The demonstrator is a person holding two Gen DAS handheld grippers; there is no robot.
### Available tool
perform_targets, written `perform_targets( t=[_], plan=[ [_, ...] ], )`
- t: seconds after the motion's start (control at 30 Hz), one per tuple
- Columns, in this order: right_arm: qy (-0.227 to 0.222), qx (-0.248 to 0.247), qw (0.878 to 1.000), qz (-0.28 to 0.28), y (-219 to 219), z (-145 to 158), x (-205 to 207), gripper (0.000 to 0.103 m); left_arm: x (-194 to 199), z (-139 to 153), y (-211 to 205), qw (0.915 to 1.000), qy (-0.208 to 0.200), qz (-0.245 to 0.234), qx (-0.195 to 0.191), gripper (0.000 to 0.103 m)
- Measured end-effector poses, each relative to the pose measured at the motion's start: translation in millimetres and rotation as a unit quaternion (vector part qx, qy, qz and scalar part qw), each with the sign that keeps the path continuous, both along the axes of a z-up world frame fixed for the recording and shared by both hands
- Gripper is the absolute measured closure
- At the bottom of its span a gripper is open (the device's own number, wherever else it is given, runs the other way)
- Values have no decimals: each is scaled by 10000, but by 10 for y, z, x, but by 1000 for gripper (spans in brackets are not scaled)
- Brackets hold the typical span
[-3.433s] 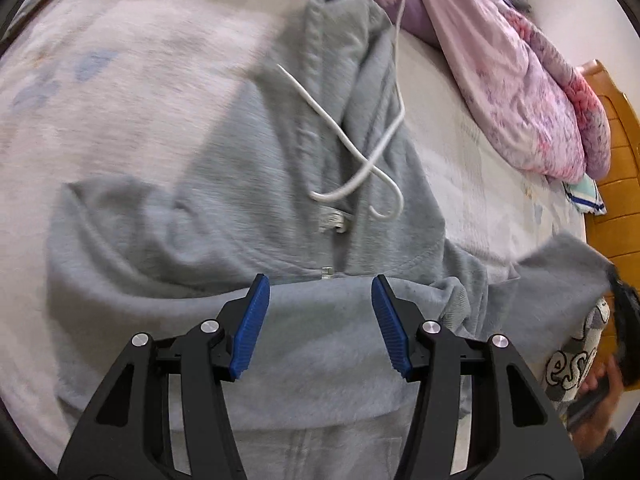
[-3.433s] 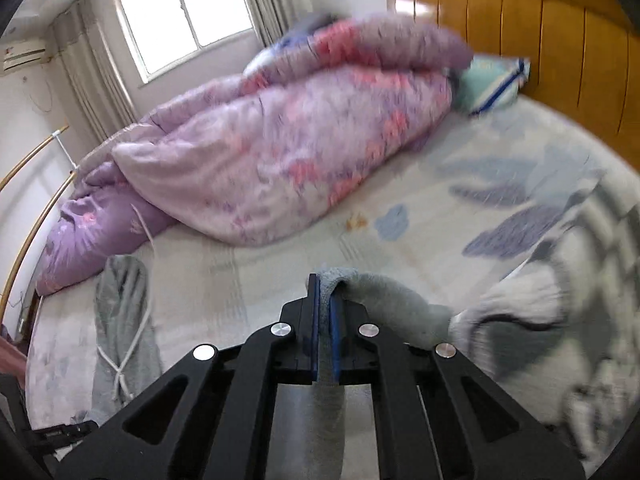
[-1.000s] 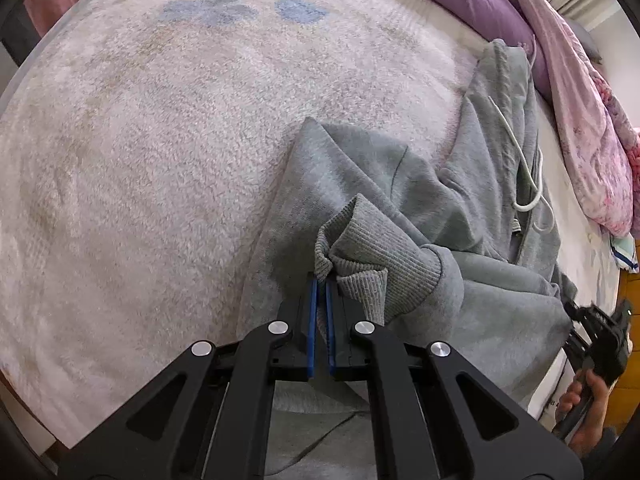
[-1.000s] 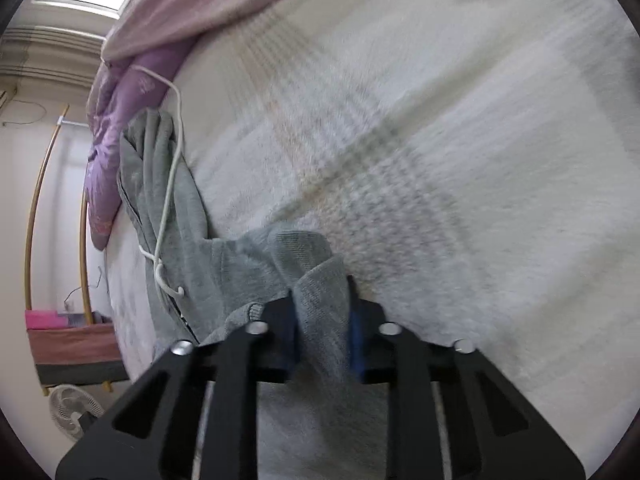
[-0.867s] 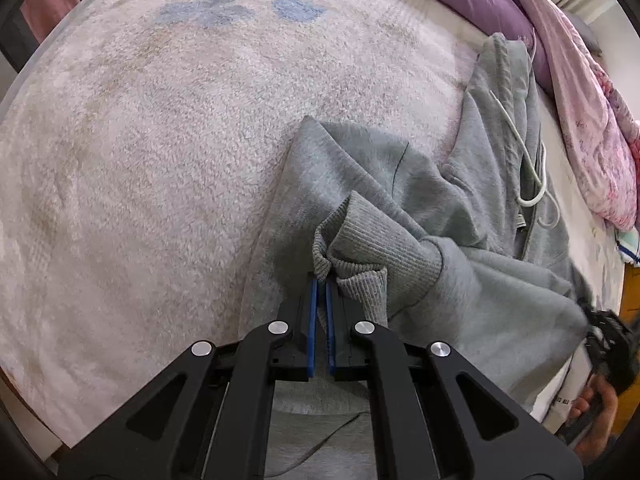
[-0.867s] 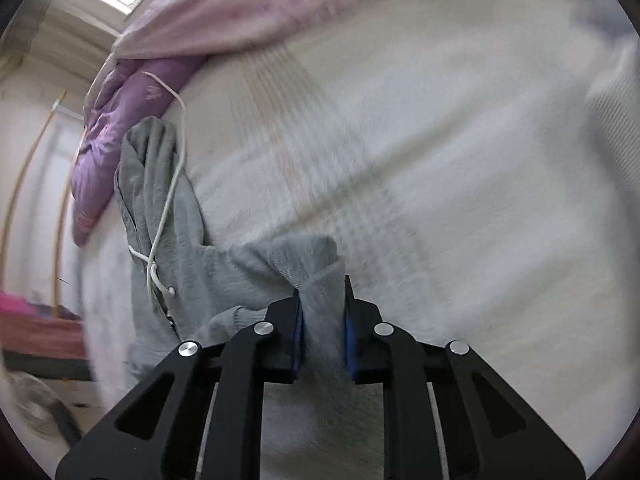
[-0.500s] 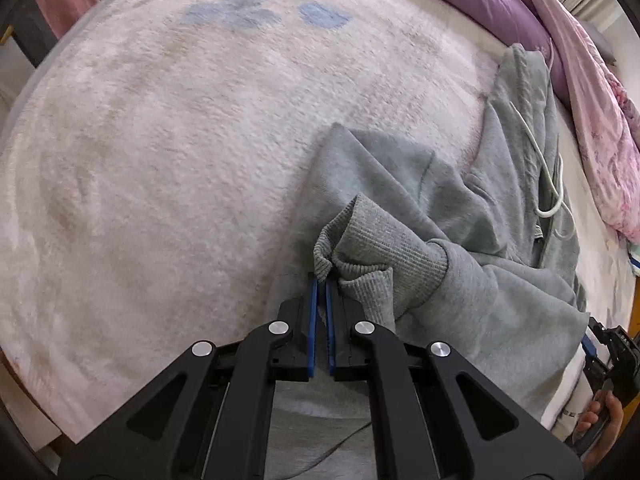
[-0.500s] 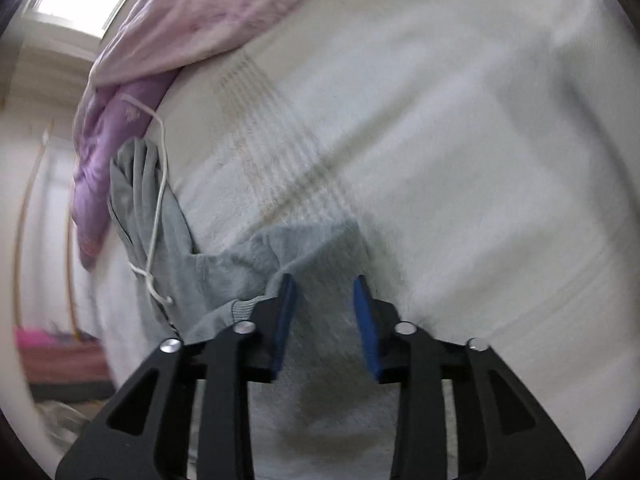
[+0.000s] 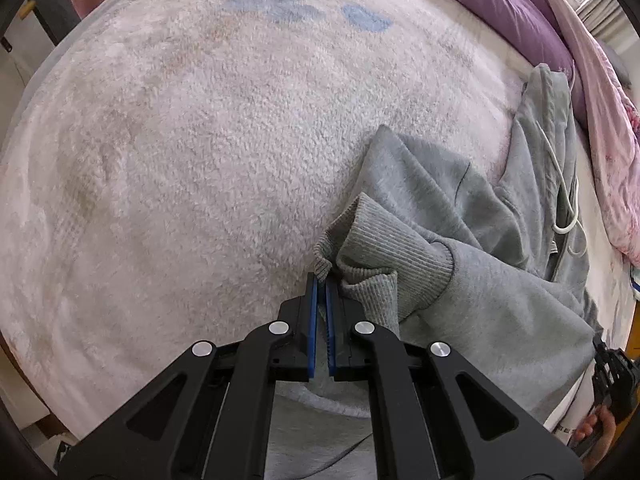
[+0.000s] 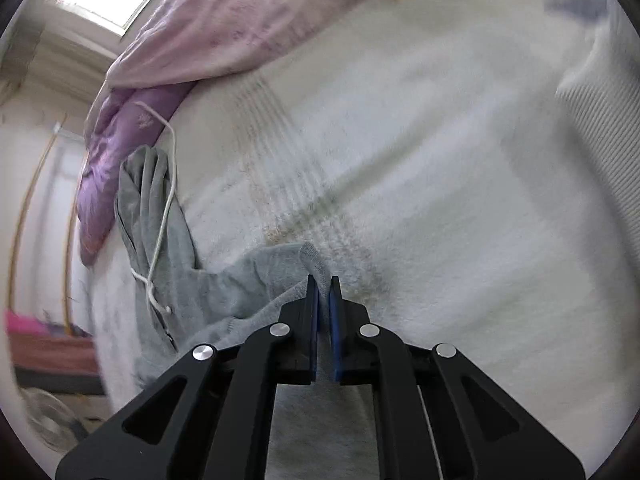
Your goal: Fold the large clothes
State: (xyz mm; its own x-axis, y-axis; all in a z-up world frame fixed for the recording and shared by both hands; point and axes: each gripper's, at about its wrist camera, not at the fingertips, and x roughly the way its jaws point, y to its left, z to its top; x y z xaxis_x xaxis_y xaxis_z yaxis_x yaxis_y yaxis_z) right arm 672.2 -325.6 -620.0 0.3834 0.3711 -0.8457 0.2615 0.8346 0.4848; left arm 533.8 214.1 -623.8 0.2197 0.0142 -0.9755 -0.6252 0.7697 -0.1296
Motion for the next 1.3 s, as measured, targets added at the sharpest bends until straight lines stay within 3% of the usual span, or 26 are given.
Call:
perform_targets(
  t=[0.1, 0.13, 0.17, 0.2, 0.3, 0.33, 0.37, 0.43, 0.53, 0.6, 0.63, 0.7, 0.77, 0.83, 0.93, 1.03, 1.13, 1.27, 1.3],
  plan=[
    [142, -321, 9993, 127, 82, -126, -31, 96, 5, -127, 20, 9999, 132, 20, 2, 99],
    [323, -335, 9988, 140, 95, -228, -6, 89, 12, -170, 26, 9998, 180, 52, -7, 99],
    [637, -359, 9972, 143, 118, -355, 37, 87, 15, -200, 50, 9997, 197, 103, -41, 99],
    [666, -304, 9973, 91, 118, -372, 46, 87, 17, -202, 67, 9997, 200, 148, -61, 99],
    [429, -524, 9977, 89, 167, -149, 86, 82, -26, -127, 104, 9995, 127, 245, -155, 99],
    [312, -697, 9970, 131, 204, -54, 93, 72, -54, -92, 121, 9995, 90, 262, -171, 98],
    [183, -891, 9957, 183, 241, 45, 94, 53, -93, -63, 143, 9994, 87, 270, -186, 98],
    [-139, -1103, 9932, 353, 347, 238, 104, 44, -181, 3, 190, 9993, 69, 311, -216, 98],
    [-418, -1197, 9894, 703, 543, 380, 134, 44, -296, 85, 258, 9991, 244, 303, 182, 99],
    [-450, -1188, 9878, 899, 712, 384, 154, 44, -376, 58, 366, 9985, 328, 421, -78, 99],
    [-426, -1154, 9874, 994, 785, 368, 162, 44, -386, 73, 389, 9980, 113, 449, -442, 99],
    [-395, -965, 9888, 1064, 892, 340, 136, 44, -291, 148, 329, 9967, -195, 294, -727, 99],
    [-309, -848, 9897, 1115, 975, 307, 130, 44, -132, 264, 128, 9942, -550, -174, -911, 99],
    [-211, -710, 9909, 1125, 1054, 246, 123, 44, 29, 308, -115, 9922, -621, -697, -831, 98],
    [-57, -678, 9903, 1209, 1153, 202, 139, 44, 107, 121, -306, 9942, 209, -1035, -186, 98],
    [-42, -682, 9895, 1270, 1201, 226, 169, 44, -95, 40, -78, 9975, 515, -462, -135, 98],
    [-58, -659, 9897, 1273, 1207, 231, 202, 44, -239, -55, 154, 9950, 969, -255, -6, 98],
    [-85, -583, 9910, 1203, 1228, 236, 293, 44, -25, 312, 288, 9994, 154, -207, -234, 98],
    [-110, -578, 9911, 1195, 1240, 249, 330, 44, 92, 407, 274, 9991, -61, -281, -327, 94]
  ],
)
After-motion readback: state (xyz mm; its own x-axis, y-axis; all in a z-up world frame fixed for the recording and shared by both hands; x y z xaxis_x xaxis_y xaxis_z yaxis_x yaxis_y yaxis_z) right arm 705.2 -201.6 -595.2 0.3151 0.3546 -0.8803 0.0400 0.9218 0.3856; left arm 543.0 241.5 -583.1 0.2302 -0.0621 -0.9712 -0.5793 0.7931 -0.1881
